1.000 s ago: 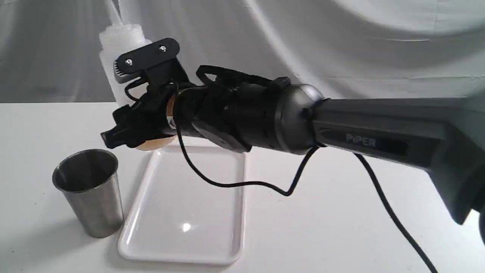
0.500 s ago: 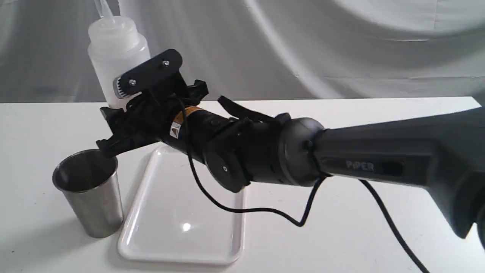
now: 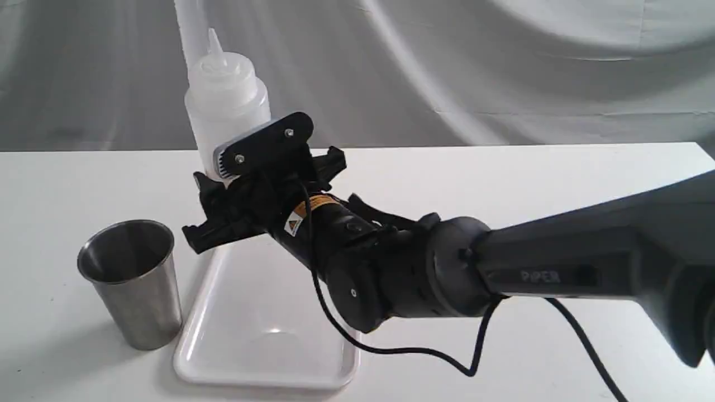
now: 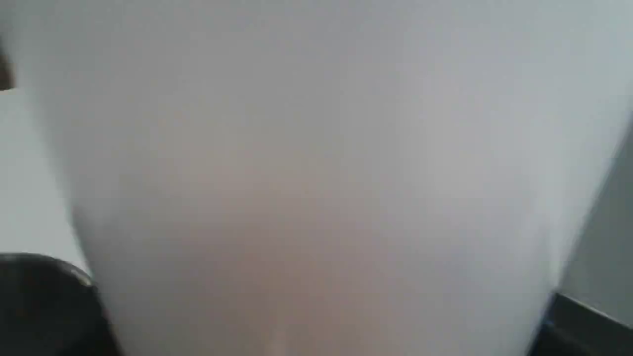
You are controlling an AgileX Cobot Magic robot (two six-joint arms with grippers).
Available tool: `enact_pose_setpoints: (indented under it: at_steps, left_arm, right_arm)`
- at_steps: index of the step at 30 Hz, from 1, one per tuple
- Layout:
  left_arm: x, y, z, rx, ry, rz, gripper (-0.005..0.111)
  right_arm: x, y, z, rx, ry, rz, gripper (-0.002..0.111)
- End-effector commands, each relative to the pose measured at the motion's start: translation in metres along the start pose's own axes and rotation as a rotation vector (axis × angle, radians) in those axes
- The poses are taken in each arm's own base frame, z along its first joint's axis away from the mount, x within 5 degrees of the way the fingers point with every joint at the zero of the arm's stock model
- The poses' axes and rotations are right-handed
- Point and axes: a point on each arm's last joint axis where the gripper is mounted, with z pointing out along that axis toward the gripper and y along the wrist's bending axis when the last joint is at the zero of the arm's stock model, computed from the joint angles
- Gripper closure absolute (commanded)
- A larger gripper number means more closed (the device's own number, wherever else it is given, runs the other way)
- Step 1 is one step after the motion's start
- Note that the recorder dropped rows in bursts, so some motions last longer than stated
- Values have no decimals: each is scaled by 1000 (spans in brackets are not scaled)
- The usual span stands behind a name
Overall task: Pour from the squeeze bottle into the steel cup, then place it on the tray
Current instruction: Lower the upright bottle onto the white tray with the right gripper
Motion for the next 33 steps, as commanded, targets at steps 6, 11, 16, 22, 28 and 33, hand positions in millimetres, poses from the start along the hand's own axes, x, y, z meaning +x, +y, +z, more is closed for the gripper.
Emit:
enact_pose_setpoints:
  at_steps: [6, 11, 16, 22, 28, 33]
  left_arm:
    - [1, 0, 0, -3, -8, -3, 98]
    - [1, 0, 0, -3, -8, -3, 98]
    - [1, 0, 0, -3, -8, -3, 98]
    - [1, 0, 0, -3, -8, -3, 98]
    - [1, 0, 0, -3, -8, -3, 98]
    - [1, 0, 0, -3, -8, -3, 98]
  right_arm:
    - [9, 2, 2, 12, -86, -31, 108]
    - [23, 4, 5, 9, -66, -36, 108]
    - [33, 5, 7, 12, -84, -45, 108]
    - [49, 8, 9, 1, -59, -58, 108]
    - [55, 11, 9, -23, -53, -82, 108]
    - [63, 12, 10, -27, -33, -83, 108]
